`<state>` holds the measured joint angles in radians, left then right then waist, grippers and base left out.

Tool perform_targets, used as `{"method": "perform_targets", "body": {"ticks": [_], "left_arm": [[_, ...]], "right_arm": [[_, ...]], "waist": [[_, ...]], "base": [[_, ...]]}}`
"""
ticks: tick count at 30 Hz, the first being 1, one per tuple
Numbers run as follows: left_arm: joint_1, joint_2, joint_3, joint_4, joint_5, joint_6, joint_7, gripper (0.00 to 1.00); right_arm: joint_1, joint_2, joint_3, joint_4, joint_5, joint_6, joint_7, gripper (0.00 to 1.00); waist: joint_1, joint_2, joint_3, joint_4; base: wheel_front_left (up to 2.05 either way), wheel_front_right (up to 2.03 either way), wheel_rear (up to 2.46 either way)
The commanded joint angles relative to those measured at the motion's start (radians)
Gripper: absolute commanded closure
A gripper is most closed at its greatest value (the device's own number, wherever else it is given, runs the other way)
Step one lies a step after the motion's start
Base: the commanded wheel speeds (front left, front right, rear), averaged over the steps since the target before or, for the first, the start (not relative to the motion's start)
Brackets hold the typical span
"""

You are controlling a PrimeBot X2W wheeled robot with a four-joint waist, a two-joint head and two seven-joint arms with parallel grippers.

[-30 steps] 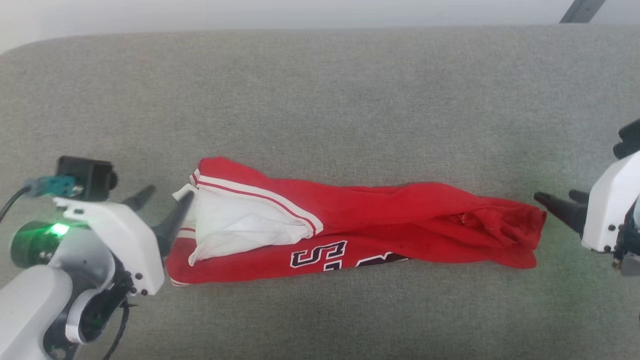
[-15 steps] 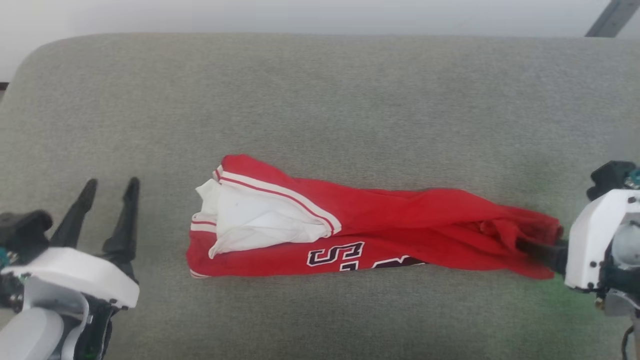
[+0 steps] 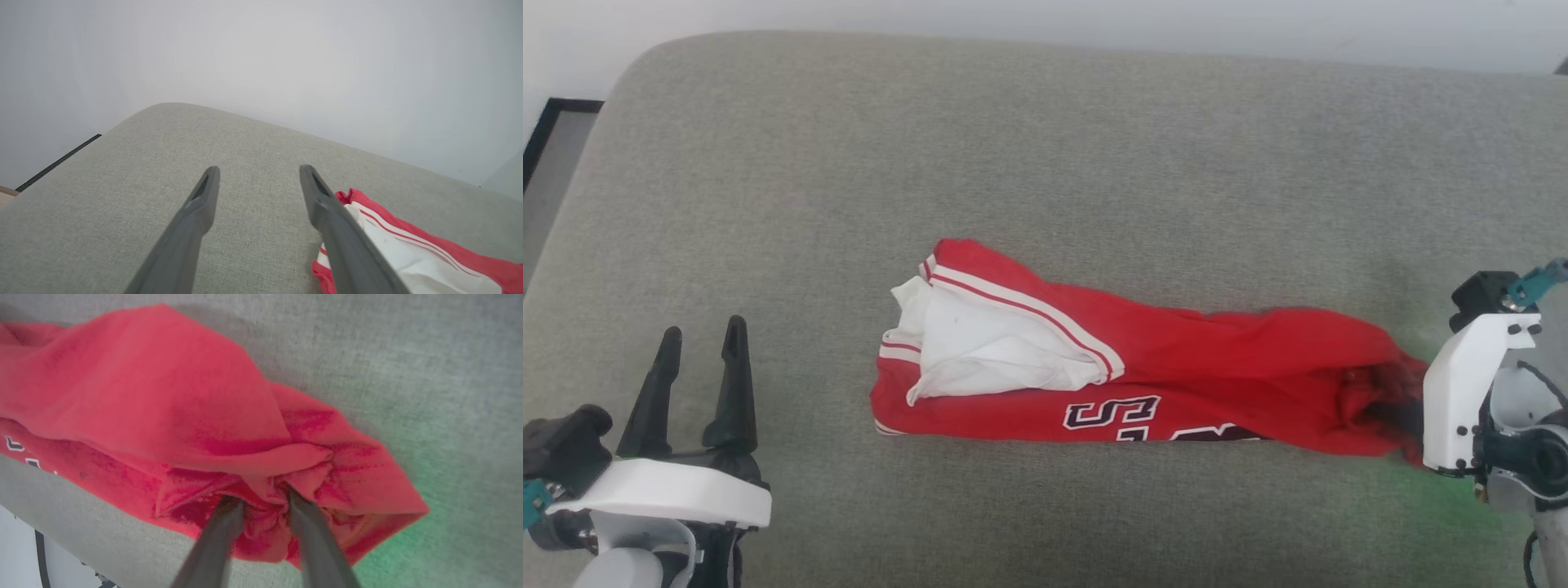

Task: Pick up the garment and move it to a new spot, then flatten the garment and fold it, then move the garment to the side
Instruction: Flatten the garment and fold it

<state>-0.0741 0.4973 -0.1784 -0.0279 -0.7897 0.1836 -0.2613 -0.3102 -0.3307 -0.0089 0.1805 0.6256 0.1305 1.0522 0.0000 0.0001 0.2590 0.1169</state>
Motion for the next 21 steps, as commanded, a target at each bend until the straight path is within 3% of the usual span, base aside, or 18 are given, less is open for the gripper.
{"method": "perform_targets", "body": {"ticks": [1, 10, 21], "left_arm": [[0.006, -0.03, 0.027, 0.004, 0.026, -0.027, -0.004, 0.0], [0.041, -0.14, 0.15, 0.026, 0.155, -0.137, -0.004, 0.0], [0.043, -0.226, 0.239, 0.041, 0.231, -0.218, -0.004, 0.0]], "right_arm": [[0.001, 0.02, 0.03, 0.037, 0.018, 0.0, -0.019, 1.0], [-0.057, -0.05, 0.015, 0.071, 0.069, -0.001, -0.074, 1.0], [-0.096, -0.15, -0.14, 0.132, 0.056, -0.001, -0.084, 1.0]], "waist": [[0.0, -0.0001, 0.001, 0.011], [0.0, -0.0001, -0.004, 0.025], [0.0, -0.0001, 0.001, 0.013]], "base": [[0.0, 0.0, 0.0], [0.0, 0.0, 0.0], [0.0, 0.0, 0.0]]}}
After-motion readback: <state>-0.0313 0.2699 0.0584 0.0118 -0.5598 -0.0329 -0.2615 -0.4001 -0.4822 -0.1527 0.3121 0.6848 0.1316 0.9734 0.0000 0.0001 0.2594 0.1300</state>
